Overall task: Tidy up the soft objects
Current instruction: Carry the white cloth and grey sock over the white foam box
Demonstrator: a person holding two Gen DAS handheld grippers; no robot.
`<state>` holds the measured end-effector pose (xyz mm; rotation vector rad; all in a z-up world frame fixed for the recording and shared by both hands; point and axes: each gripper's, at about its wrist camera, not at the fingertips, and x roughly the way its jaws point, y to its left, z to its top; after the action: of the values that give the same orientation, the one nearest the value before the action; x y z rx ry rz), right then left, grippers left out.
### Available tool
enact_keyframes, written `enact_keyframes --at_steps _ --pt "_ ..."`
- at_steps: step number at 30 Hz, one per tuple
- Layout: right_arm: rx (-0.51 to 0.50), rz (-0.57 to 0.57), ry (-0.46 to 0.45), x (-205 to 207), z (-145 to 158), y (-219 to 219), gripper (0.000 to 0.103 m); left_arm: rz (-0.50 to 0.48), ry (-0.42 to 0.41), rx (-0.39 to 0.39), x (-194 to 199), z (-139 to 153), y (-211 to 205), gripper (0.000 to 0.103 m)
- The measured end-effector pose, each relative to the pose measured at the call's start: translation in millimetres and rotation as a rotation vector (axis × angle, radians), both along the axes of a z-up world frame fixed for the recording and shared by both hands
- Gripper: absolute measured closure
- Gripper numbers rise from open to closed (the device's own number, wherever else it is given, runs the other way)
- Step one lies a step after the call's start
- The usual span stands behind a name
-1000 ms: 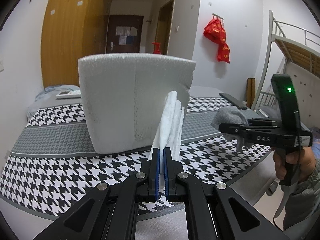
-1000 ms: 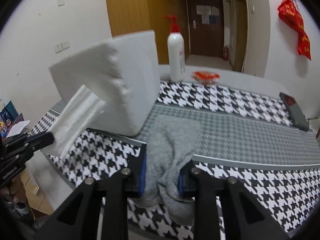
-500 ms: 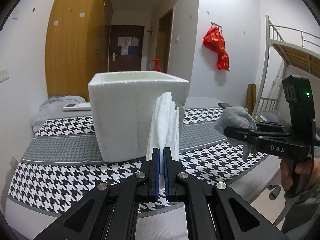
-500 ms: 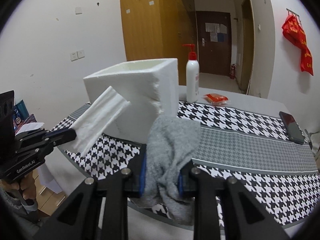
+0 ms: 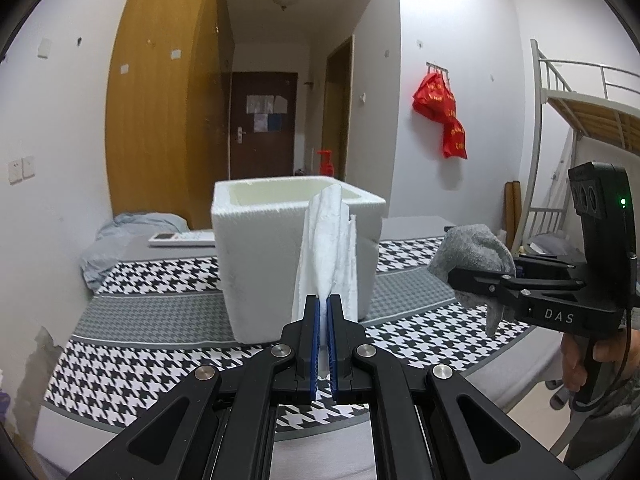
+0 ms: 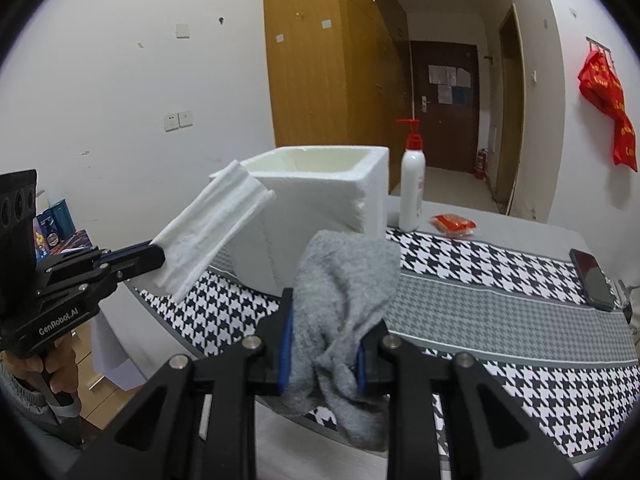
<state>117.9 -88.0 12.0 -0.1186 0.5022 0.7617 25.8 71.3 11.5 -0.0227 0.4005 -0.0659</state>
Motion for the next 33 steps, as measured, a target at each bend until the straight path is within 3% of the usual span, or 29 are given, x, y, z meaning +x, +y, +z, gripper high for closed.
enact_keyframes --at_steps 15,33 --pt "0.034 0.058 -0.063 -6.7 27.0 15.9 0.075 0.060 -0.056 0.035 -12.9 24.2 6.7 0.099" --pt "0.038 0.081 -0.120 8.6 53.7 35.8 0.074 0.080 -0.103 0.009 2.5 46.1 18.5 0.099"
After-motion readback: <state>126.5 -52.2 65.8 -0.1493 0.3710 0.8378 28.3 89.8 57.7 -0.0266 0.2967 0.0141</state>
